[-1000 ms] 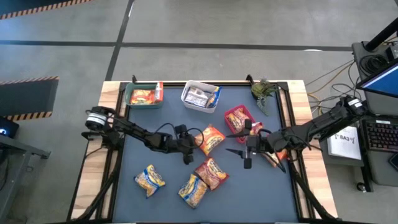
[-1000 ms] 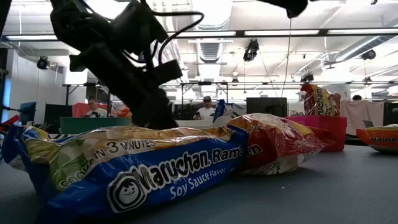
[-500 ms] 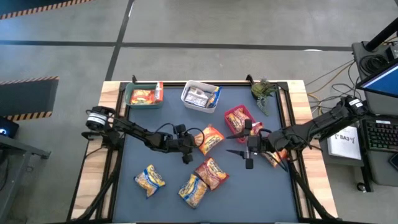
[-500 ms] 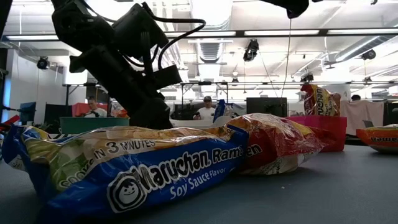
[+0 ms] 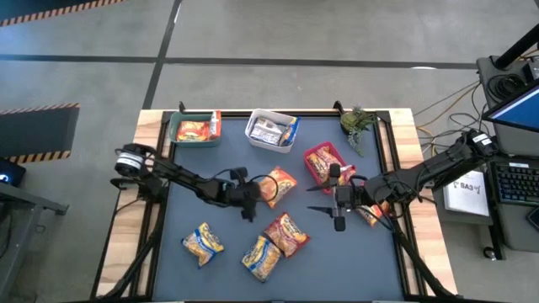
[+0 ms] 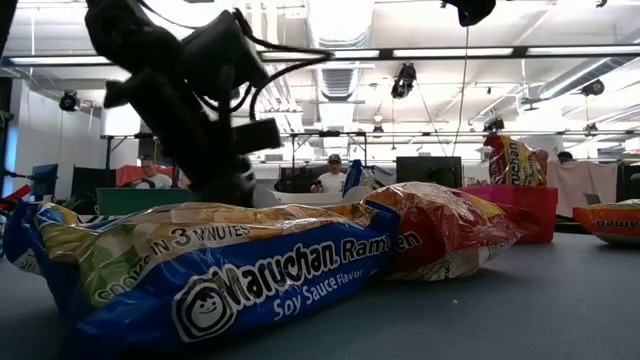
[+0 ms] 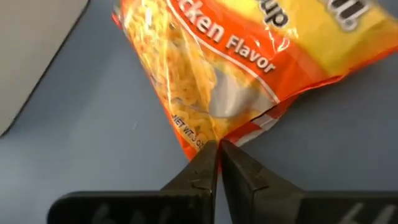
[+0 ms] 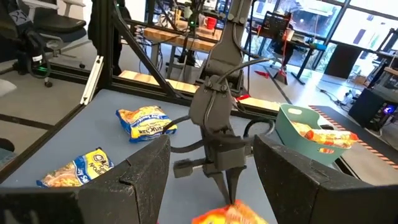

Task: Sort Maruchan noodles
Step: Put the orange noodle pack into the green bin

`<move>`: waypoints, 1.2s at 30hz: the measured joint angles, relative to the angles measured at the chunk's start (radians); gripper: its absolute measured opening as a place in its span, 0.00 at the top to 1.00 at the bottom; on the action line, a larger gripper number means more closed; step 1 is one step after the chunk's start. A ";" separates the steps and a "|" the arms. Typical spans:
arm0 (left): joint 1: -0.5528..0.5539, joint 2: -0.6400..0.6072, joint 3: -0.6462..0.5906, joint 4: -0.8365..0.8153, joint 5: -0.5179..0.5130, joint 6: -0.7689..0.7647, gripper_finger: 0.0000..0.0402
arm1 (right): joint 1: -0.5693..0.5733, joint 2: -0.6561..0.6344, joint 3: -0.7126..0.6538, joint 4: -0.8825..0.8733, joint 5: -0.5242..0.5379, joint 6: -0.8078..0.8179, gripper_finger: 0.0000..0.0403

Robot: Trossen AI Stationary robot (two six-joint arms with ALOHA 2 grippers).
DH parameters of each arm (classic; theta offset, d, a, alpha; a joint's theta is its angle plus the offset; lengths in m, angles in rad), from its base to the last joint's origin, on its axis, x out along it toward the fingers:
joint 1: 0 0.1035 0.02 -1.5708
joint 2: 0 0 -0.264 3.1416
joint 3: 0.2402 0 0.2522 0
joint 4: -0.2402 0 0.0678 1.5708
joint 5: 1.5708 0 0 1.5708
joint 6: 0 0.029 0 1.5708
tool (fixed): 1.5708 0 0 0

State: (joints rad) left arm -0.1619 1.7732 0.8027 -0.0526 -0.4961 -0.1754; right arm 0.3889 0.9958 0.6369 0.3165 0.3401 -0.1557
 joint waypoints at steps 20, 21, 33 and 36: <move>-0.013 -0.309 0.039 -0.519 0.019 0.063 1.00 | -0.038 0.000 -0.001 -0.014 0.089 0.169 0.46; -0.013 -0.337 0.032 -0.506 0.016 0.068 1.00 | -0.047 0.000 -0.001 -0.024 0.115 0.196 0.46; -0.013 -0.574 -0.254 -0.023 0.012 0.018 1.00 | -0.168 0.058 0.010 -0.085 0.176 0.366 0.46; -0.013 -0.586 -0.311 0.055 0.008 -0.011 1.00 | -0.176 0.104 0.045 -0.080 0.175 0.366 0.46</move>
State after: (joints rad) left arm -0.1749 1.1867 0.4920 0.0027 -0.4885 -0.1860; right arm 0.2131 1.0996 0.6816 0.2366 0.5156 0.2101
